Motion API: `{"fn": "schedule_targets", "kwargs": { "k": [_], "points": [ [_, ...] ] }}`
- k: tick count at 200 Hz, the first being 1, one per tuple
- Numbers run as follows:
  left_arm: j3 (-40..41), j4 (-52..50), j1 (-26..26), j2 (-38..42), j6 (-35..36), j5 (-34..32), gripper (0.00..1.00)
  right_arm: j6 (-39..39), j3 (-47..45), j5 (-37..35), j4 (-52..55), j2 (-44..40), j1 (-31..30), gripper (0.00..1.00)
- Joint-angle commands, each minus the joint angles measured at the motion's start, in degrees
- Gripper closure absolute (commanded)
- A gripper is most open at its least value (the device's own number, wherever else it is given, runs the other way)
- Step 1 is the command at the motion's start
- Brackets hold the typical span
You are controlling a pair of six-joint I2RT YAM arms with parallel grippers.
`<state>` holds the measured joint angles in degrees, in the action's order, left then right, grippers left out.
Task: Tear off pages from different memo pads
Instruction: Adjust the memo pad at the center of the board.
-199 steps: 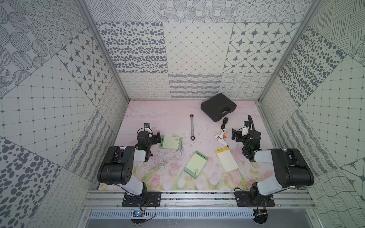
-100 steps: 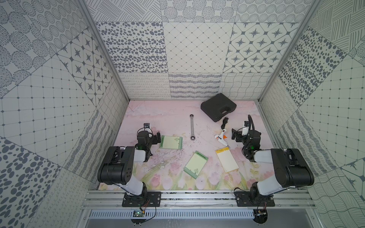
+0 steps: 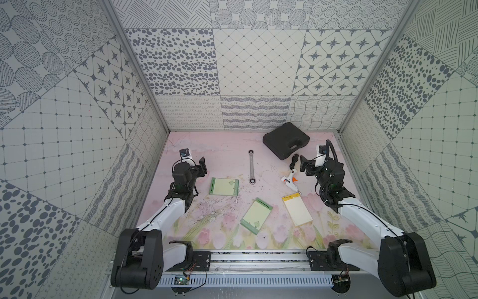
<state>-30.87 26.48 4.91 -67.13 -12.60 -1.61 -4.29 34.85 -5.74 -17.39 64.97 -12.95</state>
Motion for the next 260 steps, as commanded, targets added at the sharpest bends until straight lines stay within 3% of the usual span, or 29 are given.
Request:
{"fn": "schedule_targets", "kwargs": {
  "k": [1,38,63,86,126,151,180,225,260],
  "points": [
    [-3.1,-20.4,1.9,3.9,-16.5,9.0,0.28,-7.0,2.0,4.8,13.8,-1.8,-3.3,0.09],
    [-5.7,-29.2,6.0,1.6,-18.6,22.1,0.38,-17.4,5.4,16.2,26.2,-2.7,-9.8,0.16],
    [-6.2,-33.0,12.9,1.1,-17.6,20.8,0.34,-24.3,5.3,26.2,30.5,-2.5,-12.6,0.27],
    [-6.4,-34.1,18.1,-0.6,-17.6,20.8,0.32,-28.9,4.3,29.4,35.5,-3.5,-15.7,0.36],
    [-6.0,-32.3,21.6,-5.7,-19.4,28.6,0.42,-36.9,1.3,35.5,40.3,-2.7,-18.2,0.33],
    [-5.2,-32.1,23.4,-6.7,-20.3,31.8,0.39,-39.5,0.4,39.2,42.8,-0.3,-19.5,0.34],
    [-3.4,-28.4,26.4,-8.0,-18.9,33.7,0.39,-43.9,-3.3,40.8,40.4,0.4,-21.0,0.38],
    [-3.4,-27.1,26.8,-12.9,-18.8,35.6,0.40,-48.6,-6.2,39.3,34.7,2.2,-21.4,0.41],
    [-3.2,-24.3,27.2,-17.1,-18.8,38.4,0.41,-50.7,-6.4,38.5,31.0,6.7,-21.6,0.34]
  ]
}}
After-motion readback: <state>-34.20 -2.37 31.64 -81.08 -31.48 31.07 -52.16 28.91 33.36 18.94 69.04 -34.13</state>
